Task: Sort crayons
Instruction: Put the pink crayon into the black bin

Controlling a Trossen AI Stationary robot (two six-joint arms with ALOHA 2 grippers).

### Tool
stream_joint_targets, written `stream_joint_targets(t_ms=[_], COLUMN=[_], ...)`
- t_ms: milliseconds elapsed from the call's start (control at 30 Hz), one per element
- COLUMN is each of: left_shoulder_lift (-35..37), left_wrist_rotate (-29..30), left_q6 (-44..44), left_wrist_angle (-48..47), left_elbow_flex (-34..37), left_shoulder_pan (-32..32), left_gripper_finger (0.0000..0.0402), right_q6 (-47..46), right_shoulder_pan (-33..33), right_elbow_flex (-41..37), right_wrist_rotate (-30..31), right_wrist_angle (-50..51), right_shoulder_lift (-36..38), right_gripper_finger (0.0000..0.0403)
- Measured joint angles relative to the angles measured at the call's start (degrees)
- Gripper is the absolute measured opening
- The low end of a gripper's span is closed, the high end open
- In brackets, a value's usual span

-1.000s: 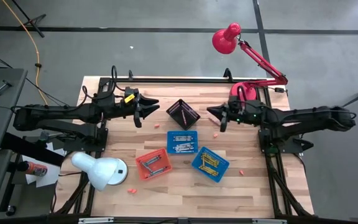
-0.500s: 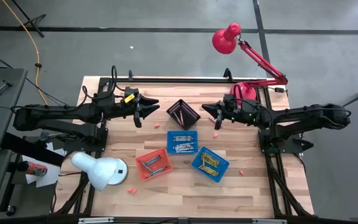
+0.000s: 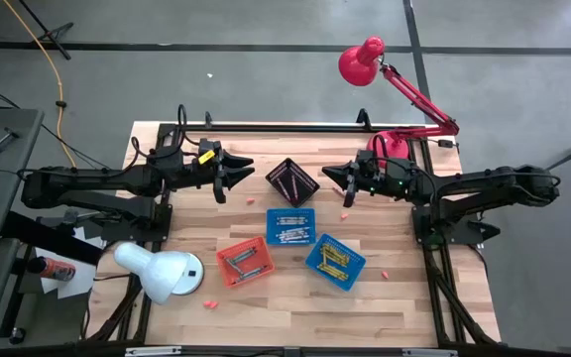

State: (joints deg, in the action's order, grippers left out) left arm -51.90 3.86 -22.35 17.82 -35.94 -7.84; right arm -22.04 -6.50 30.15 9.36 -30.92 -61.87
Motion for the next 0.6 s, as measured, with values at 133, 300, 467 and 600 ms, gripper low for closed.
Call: stream_joint_targets(t_ms=[133, 300, 467, 600], left_shoulder_lift=[0.00, 0.00, 0.00, 0.00], left_wrist_rotate=[0.00, 0.00, 0.00, 0.00], left_q6=[0.00, 0.00, 0.00, -0.03], left_wrist_angle=[0.00, 0.00, -0.02, -0.03], left_elbow_flex=[0.00, 0.00, 0.00, 0.00], left_shoulder_pan=[0.00, 0.00, 0.00, 0.00], left_gripper_finger=[0.0143, 0.0143, 0.0143, 0.0143], right_q6=[-1.25, -4.25, -5.05, -5.00], right_shoulder_pan=[0.00, 0.00, 0.00, 0.00], right_elbow_flex=[0.00, 0.00, 0.00, 0.00], right_wrist_rotate=[-0.97, -0.99, -0.97, -0.97], right_wrist_angle=[-0.21, -0.23, -2.00, -4.56], right_shoulder_lift=[0.00, 0.00, 0.00, 0.00], right_gripper_finger=[0.0000, 0.0000, 0.0000, 0.0000])
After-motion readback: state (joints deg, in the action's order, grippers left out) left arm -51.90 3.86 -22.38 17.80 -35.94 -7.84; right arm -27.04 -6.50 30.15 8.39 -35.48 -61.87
